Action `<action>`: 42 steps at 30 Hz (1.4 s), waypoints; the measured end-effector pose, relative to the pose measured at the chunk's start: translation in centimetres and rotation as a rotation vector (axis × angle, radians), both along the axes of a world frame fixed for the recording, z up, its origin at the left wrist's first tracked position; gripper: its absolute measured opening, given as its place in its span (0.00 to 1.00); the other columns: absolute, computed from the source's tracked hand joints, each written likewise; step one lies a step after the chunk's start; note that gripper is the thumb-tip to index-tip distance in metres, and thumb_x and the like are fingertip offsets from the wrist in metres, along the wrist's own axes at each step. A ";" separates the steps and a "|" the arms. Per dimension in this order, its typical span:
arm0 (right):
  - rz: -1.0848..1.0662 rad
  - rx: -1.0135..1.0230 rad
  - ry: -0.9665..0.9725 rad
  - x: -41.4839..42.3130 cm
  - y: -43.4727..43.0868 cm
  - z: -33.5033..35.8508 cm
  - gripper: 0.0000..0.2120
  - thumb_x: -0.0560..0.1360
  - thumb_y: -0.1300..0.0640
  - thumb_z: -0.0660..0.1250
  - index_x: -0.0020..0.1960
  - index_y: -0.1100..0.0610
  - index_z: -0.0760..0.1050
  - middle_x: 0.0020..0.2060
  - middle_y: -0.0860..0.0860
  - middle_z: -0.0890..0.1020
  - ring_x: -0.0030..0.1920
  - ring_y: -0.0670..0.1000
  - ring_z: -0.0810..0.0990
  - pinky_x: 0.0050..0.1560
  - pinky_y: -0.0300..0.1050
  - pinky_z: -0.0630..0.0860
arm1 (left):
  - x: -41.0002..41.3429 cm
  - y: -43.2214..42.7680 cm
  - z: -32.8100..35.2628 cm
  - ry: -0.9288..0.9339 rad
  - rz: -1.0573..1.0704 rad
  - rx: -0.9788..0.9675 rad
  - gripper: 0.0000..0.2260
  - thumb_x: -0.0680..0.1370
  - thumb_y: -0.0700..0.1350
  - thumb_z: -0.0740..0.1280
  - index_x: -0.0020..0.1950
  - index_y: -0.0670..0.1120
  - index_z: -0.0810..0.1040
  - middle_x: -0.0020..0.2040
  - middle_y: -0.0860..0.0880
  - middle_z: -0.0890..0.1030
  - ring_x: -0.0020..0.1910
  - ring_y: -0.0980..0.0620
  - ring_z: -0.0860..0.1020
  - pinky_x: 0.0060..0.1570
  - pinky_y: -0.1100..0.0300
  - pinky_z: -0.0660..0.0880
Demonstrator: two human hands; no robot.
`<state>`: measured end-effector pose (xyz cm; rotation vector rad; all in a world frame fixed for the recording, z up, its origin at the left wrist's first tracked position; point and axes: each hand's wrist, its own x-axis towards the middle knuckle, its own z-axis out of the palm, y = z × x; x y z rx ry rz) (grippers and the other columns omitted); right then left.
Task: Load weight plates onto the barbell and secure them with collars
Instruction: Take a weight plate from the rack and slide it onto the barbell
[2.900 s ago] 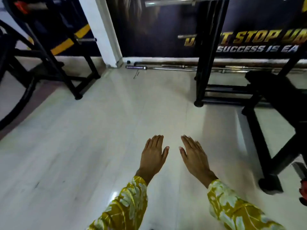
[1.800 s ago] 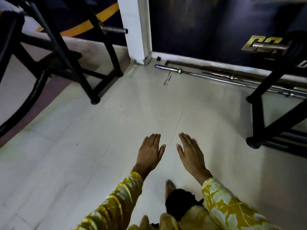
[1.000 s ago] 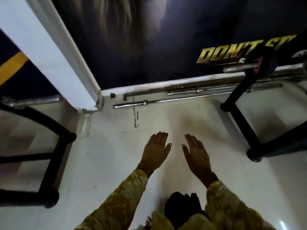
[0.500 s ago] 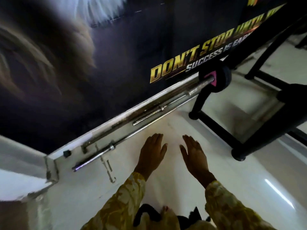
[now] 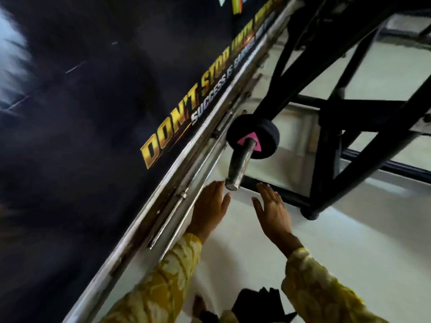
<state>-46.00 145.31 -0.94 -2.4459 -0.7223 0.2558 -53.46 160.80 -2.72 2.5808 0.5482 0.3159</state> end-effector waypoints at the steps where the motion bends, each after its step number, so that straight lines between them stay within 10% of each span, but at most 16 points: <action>1: -0.023 0.002 0.001 0.8 0.7 0.0 0.22 0.79 0.53 0.57 0.72 0.58 0.62 0.72 0.54 0.65 0.73 0.52 0.59 0.72 0.43 0.52 | 1.3 0.9 -0.1 -0.010 -0.009 -0.018 0.20 0.80 0.48 0.60 0.69 0.40 0.68 0.66 0.39 0.73 0.65 0.43 0.71 0.64 0.53 0.66; 20: -0.438 0.263 -0.165 25.4 12.8 -12.1 0.30 0.76 0.54 0.65 0.73 0.57 0.56 0.73 0.55 0.62 0.72 0.54 0.61 0.72 0.49 0.60 | 28.5 12.4 -17.7 -0.229 0.230 -0.927 0.29 0.75 0.42 0.68 0.73 0.42 0.60 0.70 0.43 0.68 0.69 0.48 0.67 0.67 0.53 0.66; 27: -0.642 0.446 -0.262 25.4 14.8 -14.0 0.29 0.71 0.54 0.70 0.69 0.59 0.65 0.61 0.59 0.71 0.63 0.57 0.70 0.66 0.51 0.67 | 30.0 14.6 -20.1 -0.354 0.171 -0.921 0.27 0.70 0.36 0.74 0.66 0.40 0.69 0.57 0.54 0.77 0.56 0.63 0.76 0.49 0.73 0.73; 42: -0.503 0.524 -0.064 26.5 11.9 -12.2 0.30 0.60 0.47 0.76 0.57 0.60 0.73 0.50 0.50 0.70 0.54 0.51 0.73 0.58 0.55 0.74 | 29.5 18.9 -19.3 -0.281 -0.167 -0.900 0.22 0.64 0.48 0.78 0.53 0.62 0.74 0.50 0.56 0.81 0.48 0.59 0.81 0.43 0.69 0.76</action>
